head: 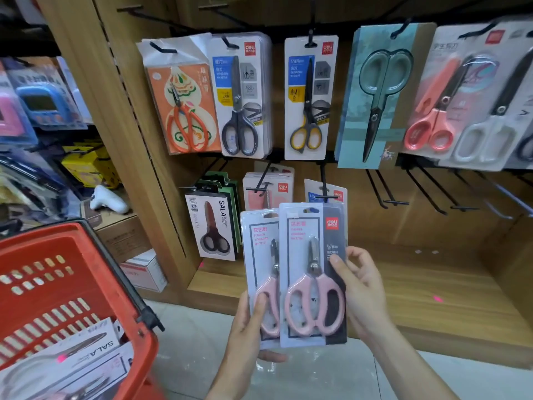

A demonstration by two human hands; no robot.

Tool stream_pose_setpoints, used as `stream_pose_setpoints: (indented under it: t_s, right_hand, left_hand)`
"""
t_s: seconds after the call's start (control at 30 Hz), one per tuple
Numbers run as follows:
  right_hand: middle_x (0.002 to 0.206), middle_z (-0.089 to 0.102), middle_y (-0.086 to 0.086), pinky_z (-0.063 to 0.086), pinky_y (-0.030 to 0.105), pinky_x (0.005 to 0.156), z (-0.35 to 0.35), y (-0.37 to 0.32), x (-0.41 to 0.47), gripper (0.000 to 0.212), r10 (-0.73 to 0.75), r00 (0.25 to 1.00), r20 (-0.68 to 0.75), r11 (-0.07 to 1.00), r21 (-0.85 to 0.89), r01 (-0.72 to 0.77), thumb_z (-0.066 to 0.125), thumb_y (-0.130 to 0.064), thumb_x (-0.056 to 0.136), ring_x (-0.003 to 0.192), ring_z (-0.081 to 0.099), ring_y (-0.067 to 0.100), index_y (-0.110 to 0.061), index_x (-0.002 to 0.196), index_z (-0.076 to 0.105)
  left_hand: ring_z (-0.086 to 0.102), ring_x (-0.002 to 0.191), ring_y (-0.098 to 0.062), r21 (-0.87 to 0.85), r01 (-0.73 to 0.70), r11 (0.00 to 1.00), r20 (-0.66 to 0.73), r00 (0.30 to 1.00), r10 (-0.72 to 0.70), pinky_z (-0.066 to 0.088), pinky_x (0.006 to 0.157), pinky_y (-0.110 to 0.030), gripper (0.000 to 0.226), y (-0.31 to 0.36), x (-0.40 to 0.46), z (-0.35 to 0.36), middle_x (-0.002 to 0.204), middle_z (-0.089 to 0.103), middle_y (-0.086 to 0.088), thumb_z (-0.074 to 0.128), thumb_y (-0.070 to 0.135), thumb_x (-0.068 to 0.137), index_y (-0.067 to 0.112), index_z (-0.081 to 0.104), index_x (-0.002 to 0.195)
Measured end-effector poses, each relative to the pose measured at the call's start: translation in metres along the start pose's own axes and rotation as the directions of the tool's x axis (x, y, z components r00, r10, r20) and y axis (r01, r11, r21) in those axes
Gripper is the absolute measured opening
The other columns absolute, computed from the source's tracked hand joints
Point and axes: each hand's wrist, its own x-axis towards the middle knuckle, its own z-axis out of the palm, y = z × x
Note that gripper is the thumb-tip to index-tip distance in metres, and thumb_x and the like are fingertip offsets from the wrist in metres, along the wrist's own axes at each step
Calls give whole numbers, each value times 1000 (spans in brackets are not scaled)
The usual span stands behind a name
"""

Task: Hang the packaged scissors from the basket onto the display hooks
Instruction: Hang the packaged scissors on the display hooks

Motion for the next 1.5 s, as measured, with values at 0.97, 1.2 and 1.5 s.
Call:
stream_pose_setpoints:
  t_s: [0.97, 1.2, 1.5]
  right_hand:
    - [125, 64, 2, 49, 38, 95, -11, -9, 109, 50, -42, 922, -386, 903, -409, -130, 73, -26, 97, 104, 61, 18, -14, 140, 50]
    - [104, 80, -3, 57, 27, 76, 7, 10, -4, 31, 61, 998, 35, 978, -202, -53, 78, -23, 89, 95, 77, 16, -18, 117, 65]
    - [102, 80, 5, 59, 34, 81, -2, 8, 30, 18, -83, 992, -96, 981, -183, 65, 69, -7, 98, 94, 76, 22, -10, 115, 64]
  left_hand:
    - [77, 95, -20, 70, 1, 998, 67, 998, -6, 65, 60, -52, 10, -12, 6, 0, 105, 77, 11, 60, 43, 102, 44, 68, 108]
    - [78, 98, -20, 83, 3, 997, 124, 992, -13, 65, 59, -45, 14, -13, 13, 16, 114, 76, 8, 58, 50, 101, 48, 66, 113]
    - [63, 118, -10, 321, -109, 941, 284, 959, 14, 67, 70, -43, 24, 2, 39, 42, 129, 62, 26, 42, 67, 103, 57, 48, 124]
